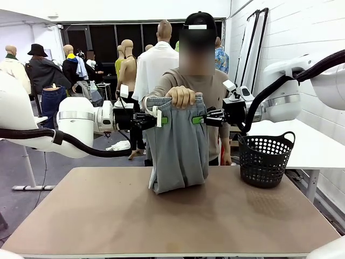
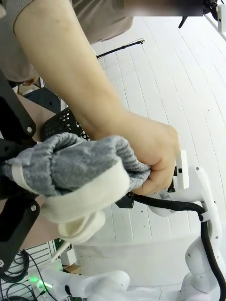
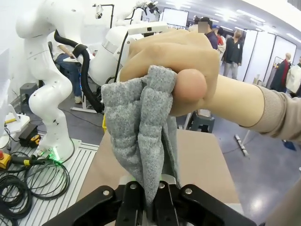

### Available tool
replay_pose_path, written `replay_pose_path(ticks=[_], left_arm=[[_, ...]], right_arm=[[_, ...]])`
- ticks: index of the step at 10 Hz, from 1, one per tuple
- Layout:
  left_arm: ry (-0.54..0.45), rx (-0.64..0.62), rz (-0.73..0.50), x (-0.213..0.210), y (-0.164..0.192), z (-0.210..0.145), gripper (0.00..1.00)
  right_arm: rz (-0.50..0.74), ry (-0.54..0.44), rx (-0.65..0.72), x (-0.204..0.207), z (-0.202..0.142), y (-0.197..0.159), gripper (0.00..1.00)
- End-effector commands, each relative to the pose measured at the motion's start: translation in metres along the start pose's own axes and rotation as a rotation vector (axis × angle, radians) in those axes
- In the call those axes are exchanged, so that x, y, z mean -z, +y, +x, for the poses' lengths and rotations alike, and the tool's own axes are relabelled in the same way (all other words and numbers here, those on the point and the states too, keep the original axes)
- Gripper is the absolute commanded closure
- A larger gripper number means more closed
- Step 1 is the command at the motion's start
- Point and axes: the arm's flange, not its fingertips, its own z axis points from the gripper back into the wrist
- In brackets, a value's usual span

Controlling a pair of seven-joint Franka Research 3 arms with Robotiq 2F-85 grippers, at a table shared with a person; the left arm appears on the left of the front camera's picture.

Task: Fold the training pants.
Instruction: Grab both ends of the Training pants handed by a person, then release the ends of the Training pants and then grab the overlapped ends.

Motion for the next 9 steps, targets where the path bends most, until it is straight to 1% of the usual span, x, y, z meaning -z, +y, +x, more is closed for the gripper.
replay_pose_path(ticks=[1,2,9], left_arm=[[0.045,-0.069,-0.046,0.0073,0.0070,0.0010,1.00],[0.000,0.000,0.000,0.0000,0.0000,0.0000,1.00],[0.000,0.000,0.000,0.0000,0.0000,0.0000,1.00]], right_arm=[[-0.008,0.008,-0.011,0.0051,0.0026,-0.0036,1.00],[0.000,0.000,0.000,0.0000,0.0000,0.0000,1.00],[0.000,0.000,0.000,0.0000,0.0000,0.0000,1.00]])
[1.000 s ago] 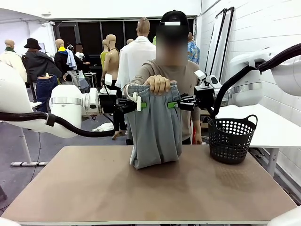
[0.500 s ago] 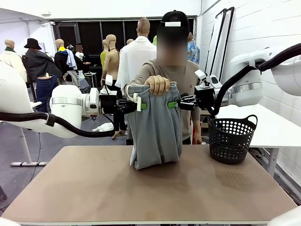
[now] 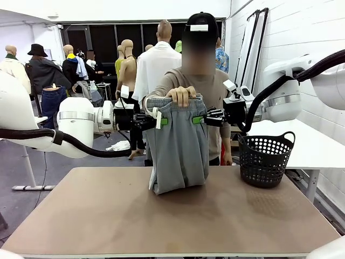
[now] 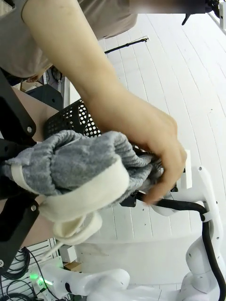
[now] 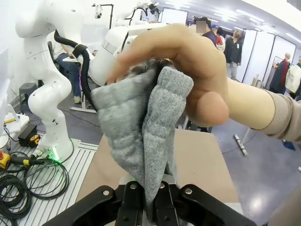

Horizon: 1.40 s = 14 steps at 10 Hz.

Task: Fold the training pants.
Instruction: Release the ends of the Training pants and then grab the overlapped ends.

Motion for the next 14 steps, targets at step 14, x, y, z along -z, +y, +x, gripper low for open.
replay_pose_path(ticks=[14], left_arm=[[-0.012,0.017,0.009,0.0000,-0.0009,0.0023,1.00]], right_arm=[[0.004,-0.001,0.000,0.0010,0.0004,0.0006,1.00]])
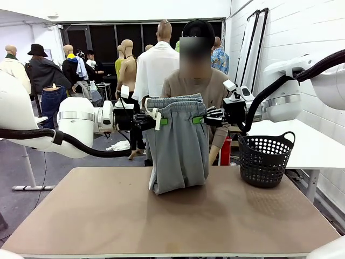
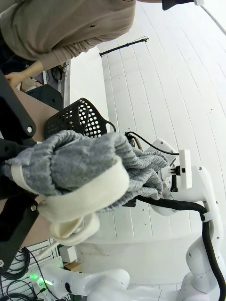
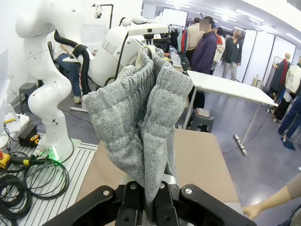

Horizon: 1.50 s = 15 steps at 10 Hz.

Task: Fold the training pants.
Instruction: Release the ends of the Training pants and then grab the overlapped ends.

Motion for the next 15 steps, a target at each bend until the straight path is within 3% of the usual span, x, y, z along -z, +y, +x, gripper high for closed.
replay_pose_path(ticks=[1,15], left_arm=[[-0.012,0.017,0.009,0.0000,-0.0009,0.0023,1.00],[-0.012,0.017,0.009,0.0000,-0.0009,0.0023,1.00]], right_arm=[[0.004,-0.001,0.000,0.0010,0.0004,0.0006,1.00],[0.004,-0.001,0.000,0.0010,0.0004,0.0006,1.00]])
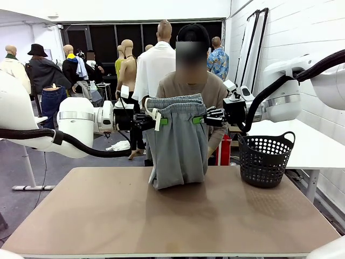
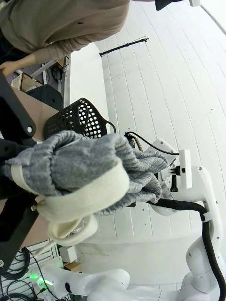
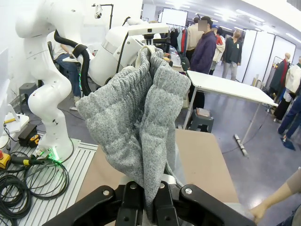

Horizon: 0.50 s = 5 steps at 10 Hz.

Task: Fold the training pants.
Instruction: Release the ends of the Training pants and then grab the overlapped ends.

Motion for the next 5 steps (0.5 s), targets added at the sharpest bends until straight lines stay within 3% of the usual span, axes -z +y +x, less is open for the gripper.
replay_pose_path(ticks=[1,5], left_arm=[[-0.012,0.017,0.008,0.0000,-0.0009,0.0023,1.00],[-0.012,0.017,0.008,0.0000,-0.0009,0.0023,1.00]], right_arm=[[0.004,-0.001,0.000,0.0011,0.0004,0.0006,1.00],[0.004,-0.001,0.000,0.0011,0.0004,0.0006,1.00]])
